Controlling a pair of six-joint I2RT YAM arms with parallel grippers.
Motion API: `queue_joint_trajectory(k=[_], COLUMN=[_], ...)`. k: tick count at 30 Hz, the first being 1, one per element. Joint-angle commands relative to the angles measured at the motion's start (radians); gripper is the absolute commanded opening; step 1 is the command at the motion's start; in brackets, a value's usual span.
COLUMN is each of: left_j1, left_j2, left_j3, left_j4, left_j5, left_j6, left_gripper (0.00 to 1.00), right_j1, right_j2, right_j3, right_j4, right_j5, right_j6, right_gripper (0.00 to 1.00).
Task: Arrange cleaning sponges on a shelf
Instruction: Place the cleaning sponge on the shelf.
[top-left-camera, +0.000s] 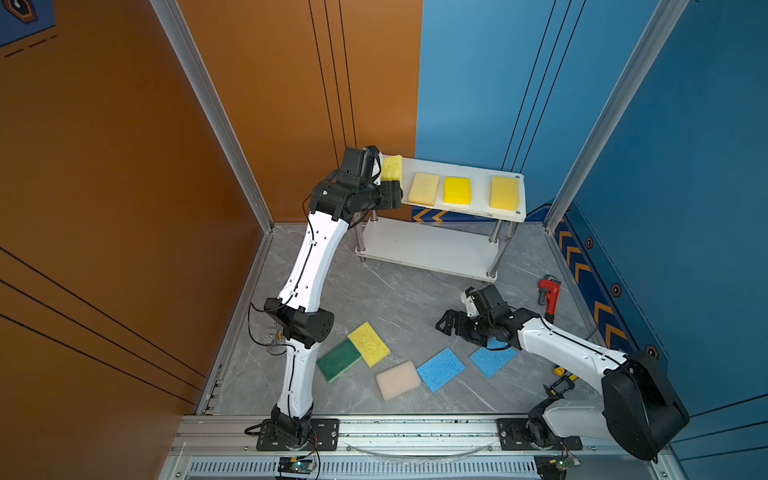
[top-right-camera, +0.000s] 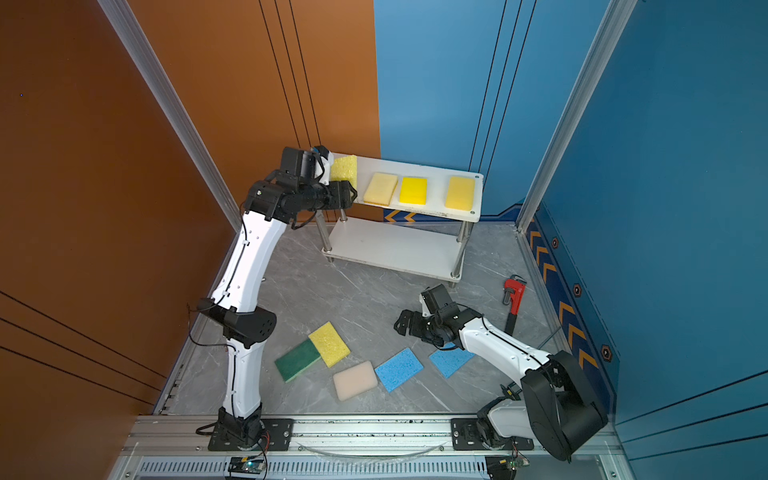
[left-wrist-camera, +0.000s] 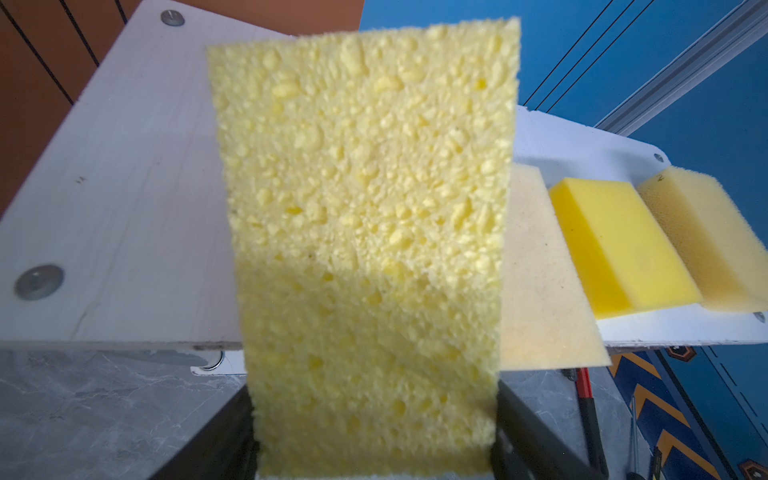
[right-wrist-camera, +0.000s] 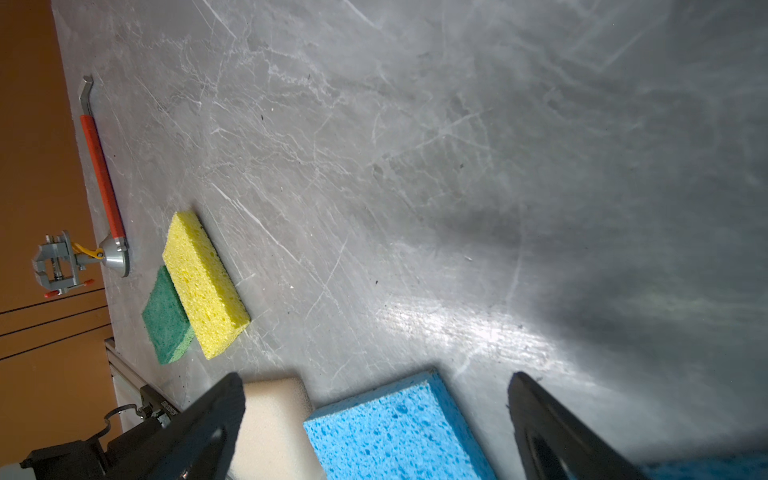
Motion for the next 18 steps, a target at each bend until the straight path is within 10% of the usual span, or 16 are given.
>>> queue_joint_trajectory(k=[1,18], left_j1=[-0.007,0.018], left_j2=[0.022,0.029], left_j3=[0.024,0.027], left_j4=[0.016,0.096], left_j5=[-0.026,-0.056], left_j6=[0.024,0.037], left_gripper=[0.81,0.98], right_j1=[-0.007,-0.012], right_j2=[-0.035,-0.015], right_j3=[-0.024,-0.030], right_j4=[-0.002,0.022], right_j5=[-0.012,-0.022], right_j6=[-0.009,0.011], right_gripper=[1.00,1.00])
